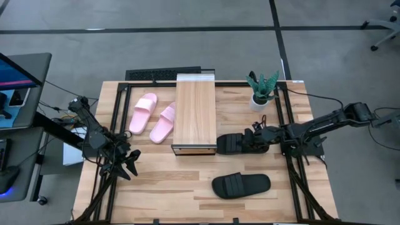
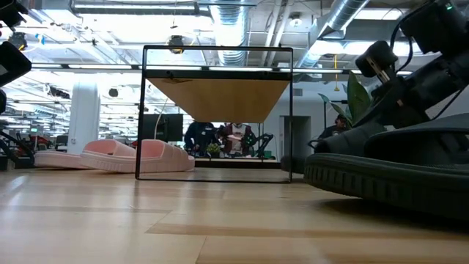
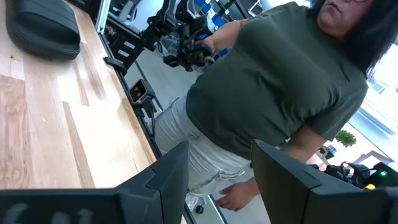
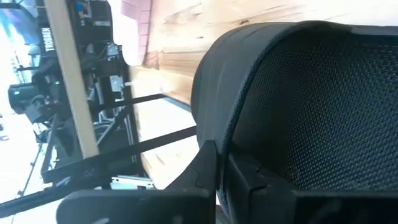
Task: Pick and place slides into the shelf
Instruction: Put the top black slide on the shelf
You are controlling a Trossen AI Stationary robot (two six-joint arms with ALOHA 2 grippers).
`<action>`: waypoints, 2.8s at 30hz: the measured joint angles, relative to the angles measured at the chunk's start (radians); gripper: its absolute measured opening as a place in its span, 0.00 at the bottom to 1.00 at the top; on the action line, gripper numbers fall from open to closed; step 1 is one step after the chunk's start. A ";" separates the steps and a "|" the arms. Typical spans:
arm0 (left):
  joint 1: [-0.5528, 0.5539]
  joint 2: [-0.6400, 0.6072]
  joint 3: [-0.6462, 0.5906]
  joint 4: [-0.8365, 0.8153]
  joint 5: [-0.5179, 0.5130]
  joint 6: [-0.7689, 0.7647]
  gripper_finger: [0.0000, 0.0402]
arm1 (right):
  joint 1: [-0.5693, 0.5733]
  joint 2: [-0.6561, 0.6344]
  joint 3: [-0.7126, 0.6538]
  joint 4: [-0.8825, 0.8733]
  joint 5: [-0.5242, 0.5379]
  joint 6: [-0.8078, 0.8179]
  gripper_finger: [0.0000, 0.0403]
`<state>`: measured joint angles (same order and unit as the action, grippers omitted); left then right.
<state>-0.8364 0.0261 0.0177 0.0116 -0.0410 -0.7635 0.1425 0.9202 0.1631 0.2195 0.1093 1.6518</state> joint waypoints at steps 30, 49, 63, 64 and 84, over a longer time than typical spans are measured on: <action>0.000 0.000 0.000 0.000 0.000 0.000 0.40 | -0.209 -0.391 0.157 -0.462 -0.031 -0.273 0.00; 0.000 0.000 0.000 0.000 0.000 0.000 0.40 | -0.336 -0.443 0.399 -0.565 -0.090 -0.502 0.00; 0.000 0.000 0.000 0.000 0.000 0.000 0.40 | -0.495 -0.261 0.576 -0.550 -0.354 -0.731 0.00; 0.000 0.000 0.000 0.000 0.000 0.000 0.40 | -0.510 -0.240 0.592 -0.548 -0.383 -0.760 0.00; 0.000 0.000 0.000 0.000 0.000 0.000 0.40 | -0.882 0.113 0.840 -0.442 -0.878 -0.972 0.00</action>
<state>-0.8364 0.0259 0.0174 0.0116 -0.0408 -0.7633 -0.7396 1.0327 1.0033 -0.2227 -0.7685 0.6797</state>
